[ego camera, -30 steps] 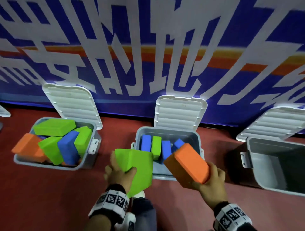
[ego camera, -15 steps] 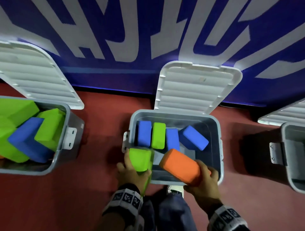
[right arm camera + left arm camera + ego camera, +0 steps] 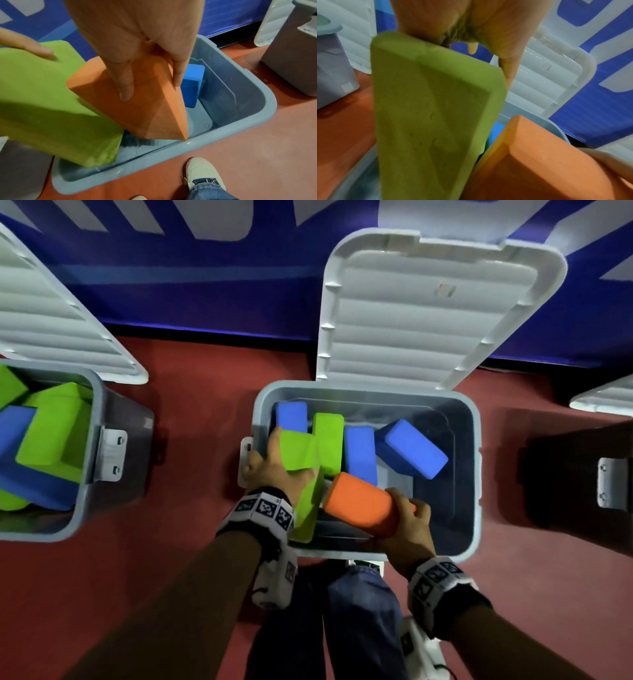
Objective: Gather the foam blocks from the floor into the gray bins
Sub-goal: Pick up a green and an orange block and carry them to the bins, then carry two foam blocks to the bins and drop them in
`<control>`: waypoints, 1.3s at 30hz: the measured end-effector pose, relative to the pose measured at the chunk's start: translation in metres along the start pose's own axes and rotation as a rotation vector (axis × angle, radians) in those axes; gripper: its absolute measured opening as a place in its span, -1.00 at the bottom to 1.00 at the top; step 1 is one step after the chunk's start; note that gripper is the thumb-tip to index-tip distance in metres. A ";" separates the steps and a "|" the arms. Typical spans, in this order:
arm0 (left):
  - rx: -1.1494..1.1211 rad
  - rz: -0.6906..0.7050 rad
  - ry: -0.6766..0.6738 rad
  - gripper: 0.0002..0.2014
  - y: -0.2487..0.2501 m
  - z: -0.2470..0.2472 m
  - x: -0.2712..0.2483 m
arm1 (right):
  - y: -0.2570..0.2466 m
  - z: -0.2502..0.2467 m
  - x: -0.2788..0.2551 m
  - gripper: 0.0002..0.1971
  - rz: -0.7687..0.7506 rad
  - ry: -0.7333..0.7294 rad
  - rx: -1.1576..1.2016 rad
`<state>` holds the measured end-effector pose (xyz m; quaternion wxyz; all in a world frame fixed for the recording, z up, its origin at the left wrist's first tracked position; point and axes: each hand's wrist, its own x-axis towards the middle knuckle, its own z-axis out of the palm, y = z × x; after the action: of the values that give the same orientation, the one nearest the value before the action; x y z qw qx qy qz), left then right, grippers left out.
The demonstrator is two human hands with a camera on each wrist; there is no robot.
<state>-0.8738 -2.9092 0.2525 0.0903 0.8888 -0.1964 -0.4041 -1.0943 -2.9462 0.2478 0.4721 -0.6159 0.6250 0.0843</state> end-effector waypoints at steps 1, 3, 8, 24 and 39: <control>-0.024 -0.009 0.003 -0.06 -0.004 0.005 0.002 | 0.000 -0.001 0.004 -0.16 0.005 -0.016 0.006; -0.028 -0.017 0.028 -0.04 -0.017 0.018 -0.001 | 0.000 0.001 0.009 -0.17 0.007 -0.031 -0.006; -0.015 0.010 0.043 -0.02 -0.042 0.041 -0.015 | 0.004 0.020 0.017 -0.23 0.056 0.039 0.062; 0.205 -0.111 0.075 -0.03 -0.073 0.118 0.016 | 0.050 0.104 0.073 -0.07 0.371 -0.176 -0.242; 0.225 -0.006 -0.023 0.01 -0.094 0.099 0.012 | 0.037 0.080 0.070 -0.26 0.315 -0.036 -0.219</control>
<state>-0.9154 -2.8294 0.1494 -0.0134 0.8893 -0.2387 -0.3899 -1.0728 -2.9311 0.1380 0.3942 -0.5567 0.6922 0.2358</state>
